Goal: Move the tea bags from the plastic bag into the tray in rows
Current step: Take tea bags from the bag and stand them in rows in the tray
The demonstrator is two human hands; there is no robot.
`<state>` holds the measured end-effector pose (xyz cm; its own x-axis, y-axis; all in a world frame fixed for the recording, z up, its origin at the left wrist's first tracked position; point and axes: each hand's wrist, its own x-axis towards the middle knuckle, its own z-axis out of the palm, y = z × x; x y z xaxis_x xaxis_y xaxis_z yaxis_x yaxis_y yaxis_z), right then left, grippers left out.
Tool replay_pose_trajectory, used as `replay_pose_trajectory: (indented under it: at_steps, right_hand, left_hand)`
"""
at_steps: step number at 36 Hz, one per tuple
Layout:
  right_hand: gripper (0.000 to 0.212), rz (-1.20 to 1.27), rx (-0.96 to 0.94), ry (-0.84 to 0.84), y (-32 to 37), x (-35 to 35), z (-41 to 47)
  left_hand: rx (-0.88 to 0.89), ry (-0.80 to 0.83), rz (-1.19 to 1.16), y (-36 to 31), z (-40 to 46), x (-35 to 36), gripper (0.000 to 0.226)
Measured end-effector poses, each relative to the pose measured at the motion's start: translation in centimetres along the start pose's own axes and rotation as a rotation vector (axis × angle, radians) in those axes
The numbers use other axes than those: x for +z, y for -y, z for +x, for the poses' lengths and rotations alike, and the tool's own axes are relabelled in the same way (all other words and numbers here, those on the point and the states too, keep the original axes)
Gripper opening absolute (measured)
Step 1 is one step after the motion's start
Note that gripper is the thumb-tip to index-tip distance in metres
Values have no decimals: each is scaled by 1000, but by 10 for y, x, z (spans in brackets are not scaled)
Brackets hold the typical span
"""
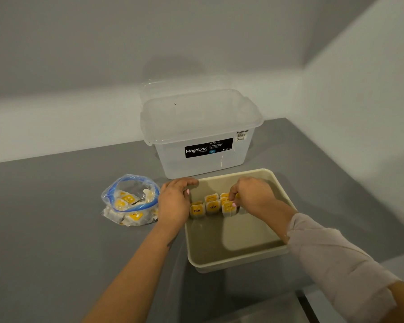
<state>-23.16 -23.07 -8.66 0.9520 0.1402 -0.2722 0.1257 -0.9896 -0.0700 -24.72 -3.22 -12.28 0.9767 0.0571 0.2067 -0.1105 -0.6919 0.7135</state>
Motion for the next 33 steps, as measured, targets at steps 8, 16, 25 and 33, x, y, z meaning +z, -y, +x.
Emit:
replay_pose_trajectory:
  at_steps: [8,16,25,33]
  right_hand:
    - [24,55,18,29,-4,-4,2]
    - [25,40,15,-29,-1,-5,-1]
    - [14,149,-28,-149,16,-15,-6]
    - [16,255,-131,-225,54,-32,-5]
  left_hand:
    - [21,-24,-5,-3,-2,-1,35]
    - [21,-38,-18,-5,-2,-6,33]
    - [47,-65,-17,-4,-4,-22,27]
    - [22,-154,19,14,7,-65,27]
